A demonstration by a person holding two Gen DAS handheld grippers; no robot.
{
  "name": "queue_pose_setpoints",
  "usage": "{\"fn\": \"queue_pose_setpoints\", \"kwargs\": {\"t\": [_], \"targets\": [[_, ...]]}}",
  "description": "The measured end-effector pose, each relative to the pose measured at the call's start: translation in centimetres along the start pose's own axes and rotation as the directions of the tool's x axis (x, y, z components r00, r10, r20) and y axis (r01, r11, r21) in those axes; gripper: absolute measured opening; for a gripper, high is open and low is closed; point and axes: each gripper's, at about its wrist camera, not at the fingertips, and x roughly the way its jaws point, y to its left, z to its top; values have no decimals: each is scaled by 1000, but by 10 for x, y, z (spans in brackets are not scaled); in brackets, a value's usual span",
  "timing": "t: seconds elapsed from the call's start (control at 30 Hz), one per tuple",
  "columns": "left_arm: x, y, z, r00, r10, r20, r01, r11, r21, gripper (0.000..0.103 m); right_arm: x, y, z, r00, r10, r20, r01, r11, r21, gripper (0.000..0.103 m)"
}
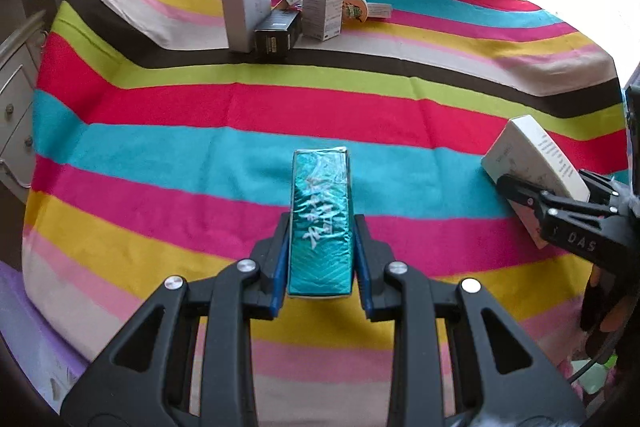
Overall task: Organize rigid objects
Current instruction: 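Carry the tall white box and teal box over to the storage box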
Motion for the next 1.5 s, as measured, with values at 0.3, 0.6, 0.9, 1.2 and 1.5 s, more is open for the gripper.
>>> {"fn": "queue_pose_setpoints", "kwargs": {"t": [0.3,0.6,0.9,1.2,1.5], "targets": [[-34,14,-16,999,21,26,-21,1000,-2,32,-14,9,-11,999,30,-18,-30,1000,-6,52],[-57,17,-30,999,22,38,-23,999,34,32,-30,39,-14,998,65,-19,-66,996,-60,52],[-83,16,-34,997,-1,74,-2,999,50,32,-47,71,-11,995,99,-7,-99,987,-127,52],[-113,33,-31,991,37,128,-43,998,44,32,-76,105,3,988,152,40,-141,971,-192,52],[-137,53,-42,981,106,164,-114,993,40,32,-85,150,6,977,208,39,-187,934,-303,52]]}}
